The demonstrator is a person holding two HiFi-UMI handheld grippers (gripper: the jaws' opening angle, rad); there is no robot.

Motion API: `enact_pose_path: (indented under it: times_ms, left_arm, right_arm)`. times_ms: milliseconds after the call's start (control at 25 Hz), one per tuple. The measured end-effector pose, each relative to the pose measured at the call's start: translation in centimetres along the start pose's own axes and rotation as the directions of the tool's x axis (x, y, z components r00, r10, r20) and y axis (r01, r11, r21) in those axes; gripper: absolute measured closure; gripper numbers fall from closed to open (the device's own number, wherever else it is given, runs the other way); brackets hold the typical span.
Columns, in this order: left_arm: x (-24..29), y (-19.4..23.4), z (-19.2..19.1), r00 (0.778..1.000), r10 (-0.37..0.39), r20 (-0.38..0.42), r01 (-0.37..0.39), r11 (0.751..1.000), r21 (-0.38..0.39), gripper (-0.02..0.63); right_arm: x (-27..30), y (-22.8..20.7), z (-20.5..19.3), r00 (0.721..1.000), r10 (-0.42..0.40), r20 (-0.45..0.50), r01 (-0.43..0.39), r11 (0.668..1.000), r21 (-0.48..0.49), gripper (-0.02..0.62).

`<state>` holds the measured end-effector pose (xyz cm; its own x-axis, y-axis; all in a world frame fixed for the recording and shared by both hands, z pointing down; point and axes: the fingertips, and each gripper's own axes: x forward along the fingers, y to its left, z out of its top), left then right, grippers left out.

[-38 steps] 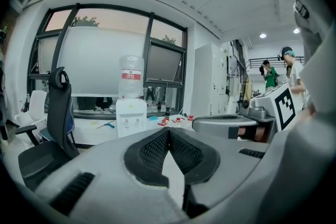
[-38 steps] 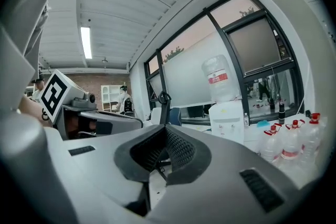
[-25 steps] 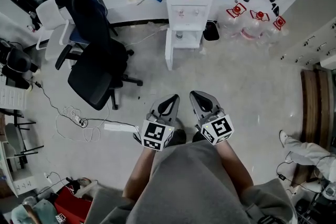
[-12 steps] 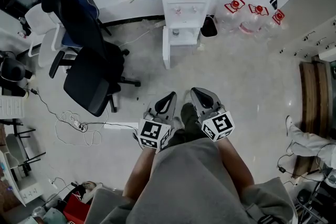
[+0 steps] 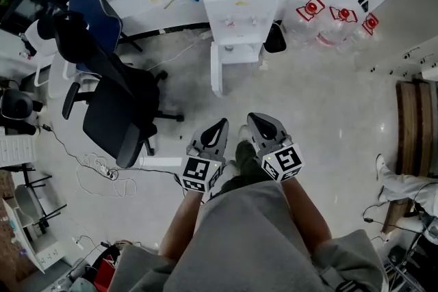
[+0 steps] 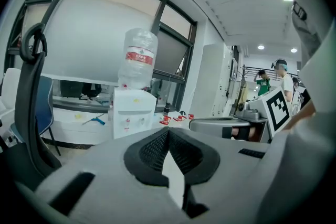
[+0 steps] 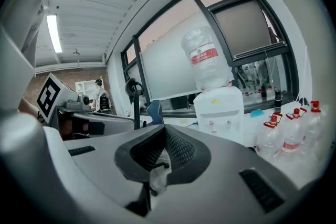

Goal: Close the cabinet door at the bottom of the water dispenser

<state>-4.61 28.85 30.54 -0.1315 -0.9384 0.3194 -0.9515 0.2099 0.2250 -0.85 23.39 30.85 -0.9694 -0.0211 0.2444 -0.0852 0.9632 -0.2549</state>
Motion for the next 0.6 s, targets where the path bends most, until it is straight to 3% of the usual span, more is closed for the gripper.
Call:
enact_pose_path:
  times_ms: [320,600]
  left_arm:
    - [7.0,3.6,0.8,0.998,0.011,-0.067,-0.011,1.000,-0.007,0.600]
    - [10.5,6.3,-1.8,0.990,0.016,-0.139,-0.019,1.000,-0.017,0.600]
  right_arm:
    - [4.7,-5.2,-0.1,0.999,-0.014,-0.044,0.016,0.999,0.048,0.588]
    - [7.5,-8.5,-2.8,0.994,-0.054,-0.092,0.064,0.991,0.114,0.588]
